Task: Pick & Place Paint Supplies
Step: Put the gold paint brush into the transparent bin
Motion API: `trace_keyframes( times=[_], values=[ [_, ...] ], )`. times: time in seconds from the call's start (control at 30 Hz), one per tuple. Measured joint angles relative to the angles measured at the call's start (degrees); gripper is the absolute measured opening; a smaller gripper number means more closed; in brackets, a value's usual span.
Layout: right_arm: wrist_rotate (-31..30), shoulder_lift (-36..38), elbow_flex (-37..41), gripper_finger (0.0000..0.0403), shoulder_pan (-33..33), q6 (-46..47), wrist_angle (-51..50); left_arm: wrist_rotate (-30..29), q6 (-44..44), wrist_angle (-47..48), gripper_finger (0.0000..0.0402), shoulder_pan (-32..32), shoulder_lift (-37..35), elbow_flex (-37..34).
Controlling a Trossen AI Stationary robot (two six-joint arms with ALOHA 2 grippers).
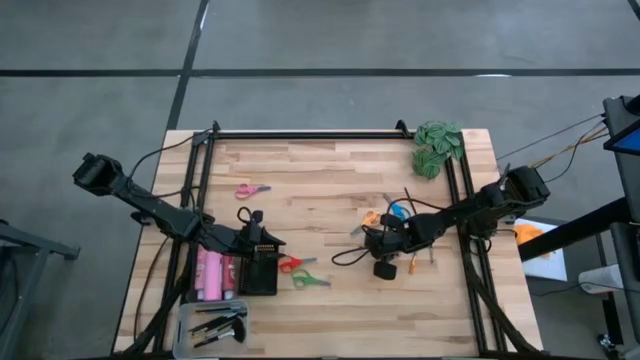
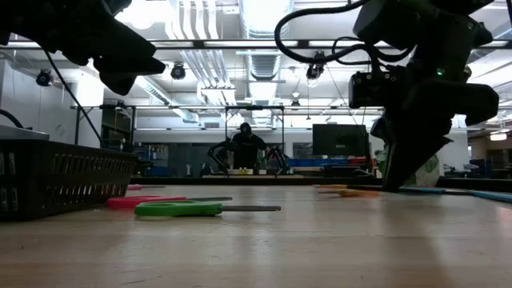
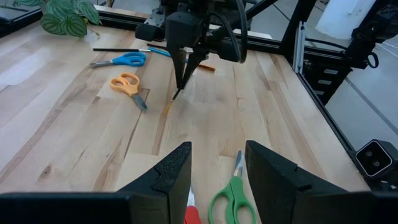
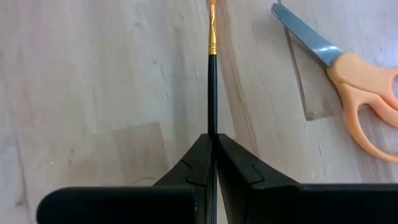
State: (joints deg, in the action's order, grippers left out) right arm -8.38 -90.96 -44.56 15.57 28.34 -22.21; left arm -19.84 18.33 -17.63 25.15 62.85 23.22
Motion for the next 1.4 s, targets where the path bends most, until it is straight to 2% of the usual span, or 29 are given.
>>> trace_keyframes(
  times=[0.3, 0.43, 0.67, 0.83, 1.0, 1.17, 1.27, 1.4],
  values=[
    [-0.2, 0.1, -2.9, 0.0015, 0.2, -0.9, 1.0, 0.0, 0.0, 0.5, 0.0152, 0.0, 0.0, 0.0],
    [-0.6, 0.2, -3.8, 0.0015, 0.7, -4.9, 6.7, 0.0, 0.0, 0.5, 0.0152, 0.0, 0.0, 0.0],
    [-0.8, 0.1, -3.9, 0.0015, 1.3, -13.1, 25.4, -0.1, -1.3, 0.4, 0.0152, 0.0, 0.0, 0.0],
    [-0.8, 0.1, -3.7, 0.0015, 1.5, -21.4, 41.6, -1.3, -8.3, 0.3, 0.0152, 0.0, 0.0, 0.0],
    [-2.1, -1.0, -3.6, 0.0015, 1.5, -28.7, 53.0, -2.4, -14.3, -0.9, 0.0152, 0.0, 0.0, 0.0],
    [-2.3, -6.3, -3.7, 0.0015, 1.4, -35.4, 67.3, -5.6, -14.5, -5.3, 0.0152, -0.1, 0.0, 0.0],
    [-2.3, -10.9, -4.6, 0.0015, 1.2, -36.5, 74.7, -5.9, -15.1, -7.8, 0.0152, -0.1, 0.0, 0.0],
    [-2.4, -15.3, -7.0, 0.0015, 0.8, -36.5, 77.3, -5.9, -15.4, -8.3, 0.0152, -0.1, 0.0, 0.0]
  ],
)
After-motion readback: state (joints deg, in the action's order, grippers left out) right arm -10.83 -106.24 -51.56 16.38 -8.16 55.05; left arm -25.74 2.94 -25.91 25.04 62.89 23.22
